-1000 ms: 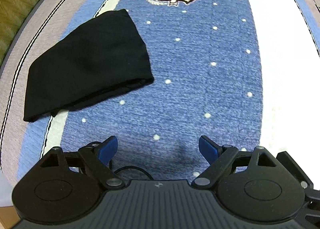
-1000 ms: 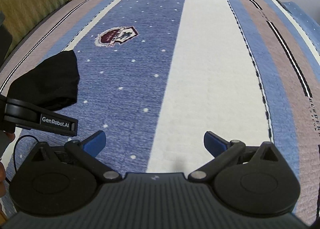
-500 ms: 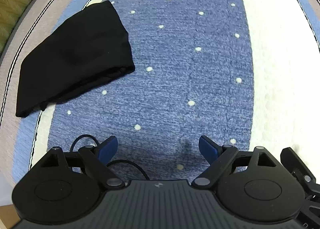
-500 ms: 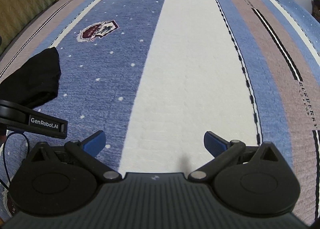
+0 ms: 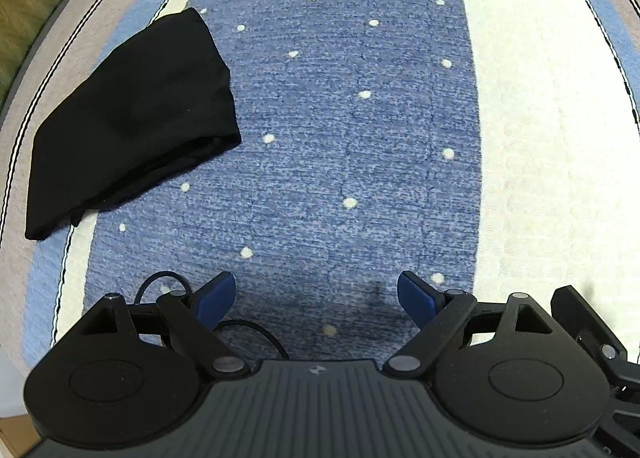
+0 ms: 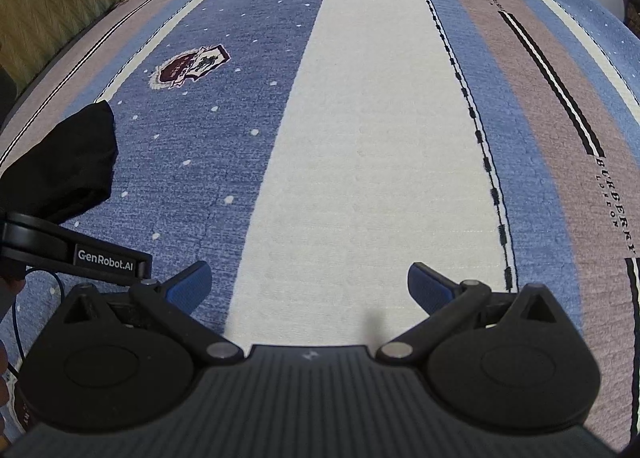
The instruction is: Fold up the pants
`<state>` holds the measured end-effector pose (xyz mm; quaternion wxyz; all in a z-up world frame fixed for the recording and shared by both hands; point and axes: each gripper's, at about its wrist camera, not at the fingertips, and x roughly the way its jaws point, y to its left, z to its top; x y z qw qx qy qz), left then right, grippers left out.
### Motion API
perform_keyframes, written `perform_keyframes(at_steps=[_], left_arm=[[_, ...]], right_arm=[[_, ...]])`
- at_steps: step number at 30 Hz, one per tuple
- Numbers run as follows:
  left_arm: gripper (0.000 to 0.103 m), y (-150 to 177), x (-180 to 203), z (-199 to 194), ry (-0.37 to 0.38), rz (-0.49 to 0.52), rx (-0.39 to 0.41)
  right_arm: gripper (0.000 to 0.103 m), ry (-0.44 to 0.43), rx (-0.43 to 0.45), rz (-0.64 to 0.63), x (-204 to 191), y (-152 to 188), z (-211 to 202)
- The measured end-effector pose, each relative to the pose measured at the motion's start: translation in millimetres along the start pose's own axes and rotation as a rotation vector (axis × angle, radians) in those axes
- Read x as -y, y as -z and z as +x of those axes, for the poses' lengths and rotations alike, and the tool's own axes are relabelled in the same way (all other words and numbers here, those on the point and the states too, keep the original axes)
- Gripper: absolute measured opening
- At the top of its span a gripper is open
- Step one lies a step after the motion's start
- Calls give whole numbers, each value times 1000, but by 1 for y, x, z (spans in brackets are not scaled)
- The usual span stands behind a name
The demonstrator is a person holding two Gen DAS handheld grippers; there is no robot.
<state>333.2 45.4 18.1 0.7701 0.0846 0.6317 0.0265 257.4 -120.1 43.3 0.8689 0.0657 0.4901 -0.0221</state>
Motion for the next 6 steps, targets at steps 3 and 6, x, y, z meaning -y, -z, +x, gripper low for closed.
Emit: perform_keyframes(at_steps=[3, 6], left_arm=[[88, 1, 2, 1, -5, 0, 7], [89, 2, 1, 1, -15, 2, 22]], right_arm=[[103, 0, 3, -6, 2, 1, 1], [103, 1, 6, -4, 4, 3, 3]])
